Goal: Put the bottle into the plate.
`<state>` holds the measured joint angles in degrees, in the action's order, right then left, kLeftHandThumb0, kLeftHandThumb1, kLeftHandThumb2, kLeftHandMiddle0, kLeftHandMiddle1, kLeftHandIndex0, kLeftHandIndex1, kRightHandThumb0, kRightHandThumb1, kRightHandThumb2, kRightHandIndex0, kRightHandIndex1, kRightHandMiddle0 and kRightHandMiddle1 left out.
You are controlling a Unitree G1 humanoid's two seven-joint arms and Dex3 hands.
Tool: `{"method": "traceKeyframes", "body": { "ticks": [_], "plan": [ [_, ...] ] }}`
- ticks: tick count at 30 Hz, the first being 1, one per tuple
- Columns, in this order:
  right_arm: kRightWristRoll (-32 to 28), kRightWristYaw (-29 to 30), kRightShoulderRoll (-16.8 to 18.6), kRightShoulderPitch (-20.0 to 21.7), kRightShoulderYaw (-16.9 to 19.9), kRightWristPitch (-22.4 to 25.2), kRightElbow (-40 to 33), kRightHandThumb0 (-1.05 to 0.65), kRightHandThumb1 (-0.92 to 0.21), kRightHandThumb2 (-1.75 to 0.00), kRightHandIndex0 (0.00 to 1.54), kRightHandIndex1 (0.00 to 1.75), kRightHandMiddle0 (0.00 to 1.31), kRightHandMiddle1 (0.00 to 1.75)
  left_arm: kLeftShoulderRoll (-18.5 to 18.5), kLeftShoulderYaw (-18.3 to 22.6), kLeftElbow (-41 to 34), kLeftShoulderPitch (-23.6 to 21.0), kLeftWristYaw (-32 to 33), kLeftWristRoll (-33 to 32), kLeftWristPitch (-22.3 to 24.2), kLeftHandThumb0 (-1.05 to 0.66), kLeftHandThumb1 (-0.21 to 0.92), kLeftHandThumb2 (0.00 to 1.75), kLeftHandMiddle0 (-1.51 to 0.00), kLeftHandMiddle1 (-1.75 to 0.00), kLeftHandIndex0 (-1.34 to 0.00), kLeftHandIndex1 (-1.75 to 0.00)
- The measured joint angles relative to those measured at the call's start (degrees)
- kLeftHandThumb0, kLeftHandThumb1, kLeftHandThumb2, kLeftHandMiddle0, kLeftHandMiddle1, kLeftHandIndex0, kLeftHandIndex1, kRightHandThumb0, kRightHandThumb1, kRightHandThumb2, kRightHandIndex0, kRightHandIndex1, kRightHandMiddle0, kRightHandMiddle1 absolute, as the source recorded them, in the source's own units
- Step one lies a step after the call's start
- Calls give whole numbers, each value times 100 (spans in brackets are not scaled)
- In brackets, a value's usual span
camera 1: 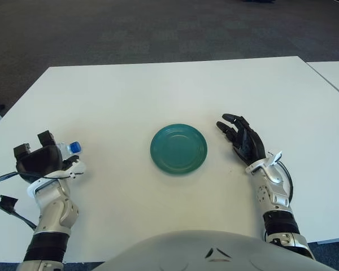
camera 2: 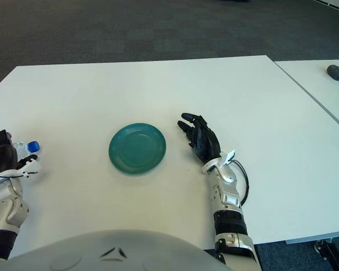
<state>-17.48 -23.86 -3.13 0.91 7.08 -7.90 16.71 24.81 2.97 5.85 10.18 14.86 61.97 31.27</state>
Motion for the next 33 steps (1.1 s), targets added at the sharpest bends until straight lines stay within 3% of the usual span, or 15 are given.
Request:
{"method": "traceKeyframes", "body": {
  "ticks": [12, 14, 16, 21, 23, 24, 27, 33],
  "plan": [
    [7, 55, -1, -162, -60, 122, -259, -60, -91, -72, 44, 51, 23, 98, 151, -444, 564, -300, 59, -120, -52, -105, 92, 25, -27, -72, 0, -117],
    [5, 56, -1, -177, -66, 147, -289, -59, -92, -70, 45, 51, 24, 99, 232, -508, 638, -356, 20, -142, -54, -103, 92, 20, -21, -126, 0, -129],
    [-2, 58, 0, -191, -65, 167, -315, -58, -91, -71, 45, 51, 25, 99, 298, -557, 753, -434, 2, -206, -83, -98, 90, 17, -29, -150, 0, -138],
    [-67, 62, 11, -198, -28, 266, -366, -56, -90, -76, 45, 49, 22, 96, 424, -598, 1316, -789, 93, -504, -321, -79, 85, 13, -54, -170, -17, -166],
    [-125, 58, 20, -200, -6, 286, -375, -56, -90, -77, 45, 48, 20, 95, 487, -631, 1531, -929, 107, -573, -377, -59, 60, 73, -65, -173, -39, -170],
    [-144, 59, 31, -205, 9, 284, -379, -56, -90, -77, 46, 47, 19, 95, 499, -649, 1702, -1007, 169, -626, -436, -54, 52, 91, -69, -174, -45, -171],
    [-156, 79, 50, -208, 26, 272, -390, -57, -92, -77, 45, 44, 17, 95, 503, -669, 2180, -1248, 465, -772, -659, -50, 38, 118, -80, -174, -56, -174],
    [-155, 182, 69, -225, 46, 237, -411, -57, -92, -78, 44, 37, 14, 95, 615, -663, 2884, -1581, 910, -1294, -1318, -50, 27, 137, -95, -175, -65, -175]
  ]
}}
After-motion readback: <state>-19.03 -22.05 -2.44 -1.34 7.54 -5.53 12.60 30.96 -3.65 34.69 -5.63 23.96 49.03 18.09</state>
